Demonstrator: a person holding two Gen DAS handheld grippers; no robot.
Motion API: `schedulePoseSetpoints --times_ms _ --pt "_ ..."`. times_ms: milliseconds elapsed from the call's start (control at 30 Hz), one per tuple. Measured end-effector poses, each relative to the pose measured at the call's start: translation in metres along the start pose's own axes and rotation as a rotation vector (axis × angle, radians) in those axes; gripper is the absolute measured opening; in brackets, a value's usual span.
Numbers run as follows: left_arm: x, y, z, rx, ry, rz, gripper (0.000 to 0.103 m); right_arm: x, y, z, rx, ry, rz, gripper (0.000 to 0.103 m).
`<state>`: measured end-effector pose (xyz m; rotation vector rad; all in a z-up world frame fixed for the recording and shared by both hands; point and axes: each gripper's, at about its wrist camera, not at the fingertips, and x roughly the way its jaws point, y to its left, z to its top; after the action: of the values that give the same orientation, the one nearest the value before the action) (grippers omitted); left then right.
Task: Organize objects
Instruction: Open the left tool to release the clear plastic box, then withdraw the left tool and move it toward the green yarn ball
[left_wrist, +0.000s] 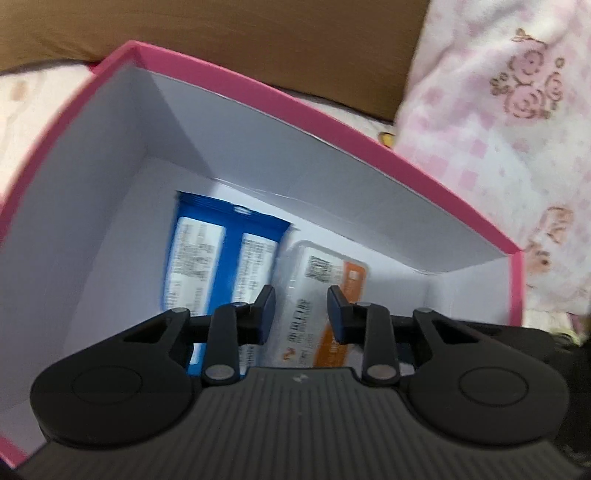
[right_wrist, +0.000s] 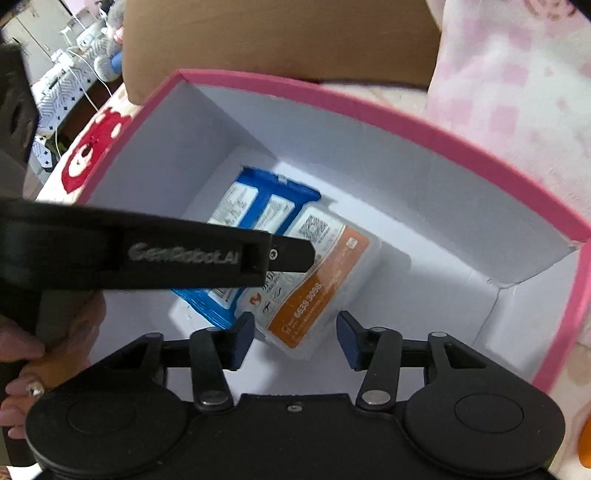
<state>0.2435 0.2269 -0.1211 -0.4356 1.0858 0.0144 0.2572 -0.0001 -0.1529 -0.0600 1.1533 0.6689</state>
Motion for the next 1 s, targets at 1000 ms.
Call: schedulePoseSetpoints --times_ms 1000 --pt "-0.148 -0.077 -0.067 0.142 -0.064 0.094 0.046 -0.167 0.054 -0.054 -0.225 -0.208 -0.053 0.072"
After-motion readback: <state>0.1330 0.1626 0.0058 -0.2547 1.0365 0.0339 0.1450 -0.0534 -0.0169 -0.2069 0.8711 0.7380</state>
